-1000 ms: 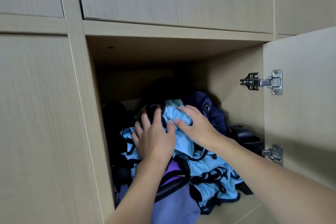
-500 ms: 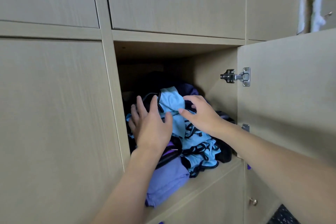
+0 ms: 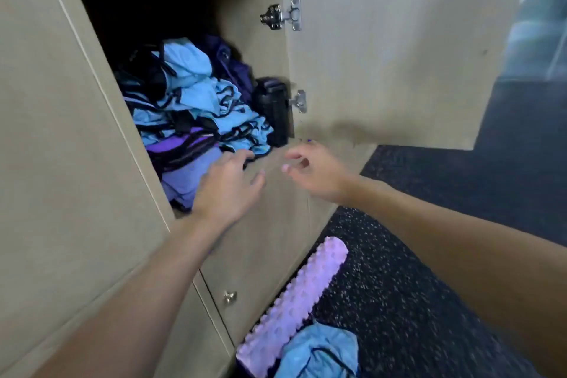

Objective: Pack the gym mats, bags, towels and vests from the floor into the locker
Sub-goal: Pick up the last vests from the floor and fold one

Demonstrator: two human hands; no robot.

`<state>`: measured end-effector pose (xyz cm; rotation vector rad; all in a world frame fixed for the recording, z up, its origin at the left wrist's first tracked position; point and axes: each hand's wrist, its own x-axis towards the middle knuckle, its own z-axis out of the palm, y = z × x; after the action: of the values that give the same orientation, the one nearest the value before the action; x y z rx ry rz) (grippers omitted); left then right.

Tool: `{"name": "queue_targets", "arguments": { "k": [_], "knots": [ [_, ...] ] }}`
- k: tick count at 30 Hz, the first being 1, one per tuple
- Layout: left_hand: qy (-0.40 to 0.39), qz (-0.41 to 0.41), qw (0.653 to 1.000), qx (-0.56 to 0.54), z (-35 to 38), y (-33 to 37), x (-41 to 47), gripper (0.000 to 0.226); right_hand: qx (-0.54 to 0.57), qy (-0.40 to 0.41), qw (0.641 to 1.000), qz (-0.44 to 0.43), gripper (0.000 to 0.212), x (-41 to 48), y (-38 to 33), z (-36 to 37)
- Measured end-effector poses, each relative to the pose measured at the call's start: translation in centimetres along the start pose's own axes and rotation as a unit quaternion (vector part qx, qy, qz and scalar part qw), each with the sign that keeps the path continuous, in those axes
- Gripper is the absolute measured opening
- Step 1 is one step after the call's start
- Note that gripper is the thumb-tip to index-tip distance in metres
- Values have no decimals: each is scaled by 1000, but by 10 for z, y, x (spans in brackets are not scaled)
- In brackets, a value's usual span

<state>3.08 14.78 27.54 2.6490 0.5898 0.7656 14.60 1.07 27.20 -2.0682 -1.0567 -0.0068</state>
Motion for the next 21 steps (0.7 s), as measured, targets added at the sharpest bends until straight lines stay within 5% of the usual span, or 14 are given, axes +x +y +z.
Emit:
{"name": "queue_targets", "arguments": {
  "k": [5, 14, 21],
  "knots": [
    [-161, 52, 986, 6, 81, 9, -63, 37, -18, -38, 990, 137, 26, -103, 65, 19],
    [-406, 112, 906, 34, 239, -21, -195, 38, -9, -133, 930, 343, 32, -268, 181, 104],
    [-493, 133, 860, 21, 325, -30, -254, 60, -46, -147, 894, 422, 59, -341, 251, 152]
  ]
}}
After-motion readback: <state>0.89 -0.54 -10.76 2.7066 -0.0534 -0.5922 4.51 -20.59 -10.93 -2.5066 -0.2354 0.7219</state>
